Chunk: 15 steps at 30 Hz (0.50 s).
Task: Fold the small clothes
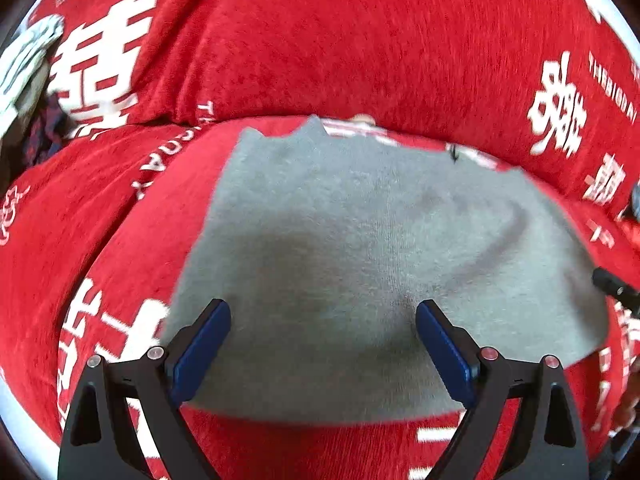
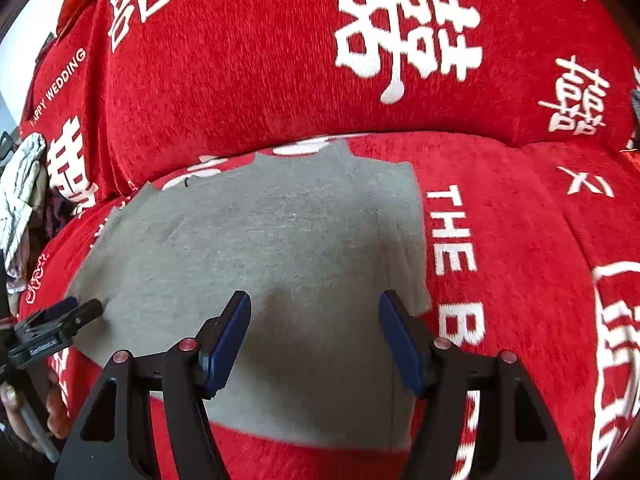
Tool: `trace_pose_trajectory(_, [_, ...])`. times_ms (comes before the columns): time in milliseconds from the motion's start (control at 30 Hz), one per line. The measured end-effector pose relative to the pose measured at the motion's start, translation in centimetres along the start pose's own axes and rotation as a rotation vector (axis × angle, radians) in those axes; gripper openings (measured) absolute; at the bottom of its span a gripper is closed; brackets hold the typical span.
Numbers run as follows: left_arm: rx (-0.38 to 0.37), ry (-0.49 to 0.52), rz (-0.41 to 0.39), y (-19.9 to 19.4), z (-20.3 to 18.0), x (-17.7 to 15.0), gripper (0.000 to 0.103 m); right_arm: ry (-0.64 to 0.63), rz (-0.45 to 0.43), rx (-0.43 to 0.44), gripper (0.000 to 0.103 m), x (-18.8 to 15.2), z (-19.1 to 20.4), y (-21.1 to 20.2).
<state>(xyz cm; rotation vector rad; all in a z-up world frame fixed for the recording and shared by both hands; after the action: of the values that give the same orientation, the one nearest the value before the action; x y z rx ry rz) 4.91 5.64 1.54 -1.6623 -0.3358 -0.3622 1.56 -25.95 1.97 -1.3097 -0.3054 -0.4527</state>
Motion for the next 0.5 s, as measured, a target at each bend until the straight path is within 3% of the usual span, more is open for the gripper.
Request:
trace_pose_trajectory(200, [0.003,-0.044,0.046,1.0,1.4,-0.7,0.094,-0.040,-0.012,-0.018,0.074,0.3,2.9,0.0])
trace_pose_trajectory(367, [0.025,0.011,0.049,1.2,1.2,-2.5,0.094,0.088,0.101,-0.039,0.074,-1.6,-0.8,1.9])
trace_pose_trajectory(433, [0.036,0.024,0.044,0.6,1.1,-3.0,0.094,0.117,0.074,0.037,0.074,-2.4,-1.9,1.0])
trace_pose_trajectory(500, [0.031,0.021,0.026,-0.2,1.1,-3.3,0.094,0.114,0.071,0.013,0.074,-2.8,-1.9,-0.1])
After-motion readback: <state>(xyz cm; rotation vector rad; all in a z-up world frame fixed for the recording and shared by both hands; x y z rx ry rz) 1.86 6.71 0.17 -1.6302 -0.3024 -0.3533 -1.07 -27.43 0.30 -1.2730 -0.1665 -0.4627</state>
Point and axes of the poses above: each gripper's, at about its wrist camera, not at the fingertips, and y roughly the way its jaws point, z to its left, x to its top, the point moved 3 cm from there along y, roughly the way its jaws point, and after that the axes turned 10 degrees about z, right-handed, at the moved point
